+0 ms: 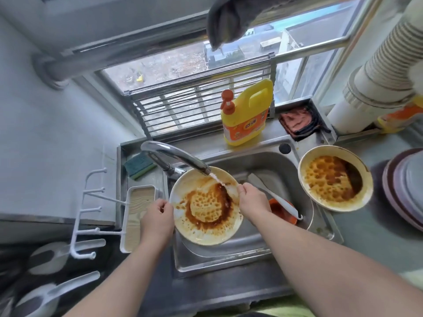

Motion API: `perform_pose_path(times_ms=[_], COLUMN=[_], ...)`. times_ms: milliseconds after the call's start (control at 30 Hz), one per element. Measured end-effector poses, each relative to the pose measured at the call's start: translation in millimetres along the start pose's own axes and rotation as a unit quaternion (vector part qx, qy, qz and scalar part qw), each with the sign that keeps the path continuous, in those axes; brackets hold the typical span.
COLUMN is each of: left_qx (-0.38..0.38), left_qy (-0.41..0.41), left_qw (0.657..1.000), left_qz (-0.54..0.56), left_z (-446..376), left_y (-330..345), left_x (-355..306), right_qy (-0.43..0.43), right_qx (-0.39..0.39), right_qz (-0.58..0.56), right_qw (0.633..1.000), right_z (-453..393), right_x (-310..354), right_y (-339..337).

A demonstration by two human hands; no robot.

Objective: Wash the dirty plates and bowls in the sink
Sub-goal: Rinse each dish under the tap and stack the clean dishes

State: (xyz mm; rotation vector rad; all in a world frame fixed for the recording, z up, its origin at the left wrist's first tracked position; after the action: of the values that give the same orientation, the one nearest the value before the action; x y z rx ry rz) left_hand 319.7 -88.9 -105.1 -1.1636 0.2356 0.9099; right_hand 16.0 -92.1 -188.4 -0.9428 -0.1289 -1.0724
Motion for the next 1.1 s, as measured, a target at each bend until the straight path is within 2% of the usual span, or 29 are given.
perform_pose_path(times_ms=[333, 667, 1100], left_qx=[0.044, 0.081, 0.074], left_qy=[-0.060, -0.044, -0.028], left_qw=[0.995, 0.990, 0.986], left_qz=[0.073, 0.111, 0.145], left_z=[12.9, 20.7, 19.3], left_y=[28.4, 52.8, 65.1], left_x=[2.0, -13.9, -37.5], right_qy=[-0.029, -0.010, -0.035], right_qx=[-0.050, -0.076, -0.117], right_qz=[0.073, 0.069, 0.043], right_qw=[0.996, 0.995, 0.992], right_z=[-0.3, 9.3, 19.2], right_x=[9.0, -5.6, 4.0], right_y=[-44.4, -82.5, -117.6])
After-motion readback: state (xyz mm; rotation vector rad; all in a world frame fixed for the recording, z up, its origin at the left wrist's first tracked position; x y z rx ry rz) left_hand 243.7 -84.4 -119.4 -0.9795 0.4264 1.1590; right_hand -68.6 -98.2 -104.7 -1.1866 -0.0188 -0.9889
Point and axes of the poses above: each hand's wrist, its own z-axis away from the middle knuckle, its own y-axis out of the palm, x = y × z, the point moved 7 cm from there along -z, towards the middle knuckle, and after that the axes turned 5 degrees about y, right-handed, at the moved point
